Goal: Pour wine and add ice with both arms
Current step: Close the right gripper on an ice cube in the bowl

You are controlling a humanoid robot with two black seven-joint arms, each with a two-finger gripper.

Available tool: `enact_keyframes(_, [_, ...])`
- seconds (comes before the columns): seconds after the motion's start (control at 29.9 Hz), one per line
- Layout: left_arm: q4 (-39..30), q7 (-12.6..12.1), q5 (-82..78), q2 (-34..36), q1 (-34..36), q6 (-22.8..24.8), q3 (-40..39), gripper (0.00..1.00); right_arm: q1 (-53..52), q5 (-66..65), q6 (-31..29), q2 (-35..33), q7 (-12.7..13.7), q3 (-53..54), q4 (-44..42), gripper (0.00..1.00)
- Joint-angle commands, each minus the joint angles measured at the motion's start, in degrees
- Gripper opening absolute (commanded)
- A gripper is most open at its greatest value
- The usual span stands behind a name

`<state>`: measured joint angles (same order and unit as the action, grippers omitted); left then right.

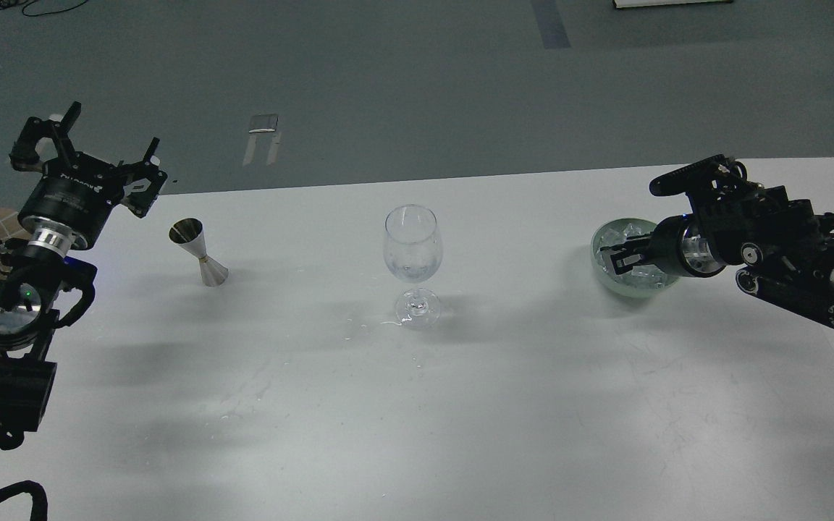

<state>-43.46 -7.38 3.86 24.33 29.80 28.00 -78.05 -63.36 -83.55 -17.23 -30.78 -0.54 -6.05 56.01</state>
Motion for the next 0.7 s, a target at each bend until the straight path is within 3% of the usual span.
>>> enact_keyframes(0.0, [0.05,0.0,0.0,-0.16,-0.09,0.0,0.01,0.98,0.34,-0.03,0.0,0.02,-0.08,-0.01,-0.11,0.47])
enact_keyframes(0.17, [0.05,0.0,-0.09,-0.16,-0.27,0.0,0.09,0.98,0.69,0.06,0.0,0.02,-0.08,-0.01,-0.02,0.46])
enact_keyframes(0.37, [0.05,0.0,-0.09,-0.16,-0.27,0.0,0.09,0.98,0.69,-0.03,0.0,0.02,-0.08,-0.01,-0.11,0.33])
enact_keyframes(0.67, [0.05,0.0,-0.17,-0.16,-0.36,0.0,0.09,0.98,0.78,-0.03,0.0,0.02,-0.08,-0.01,-0.19,0.26])
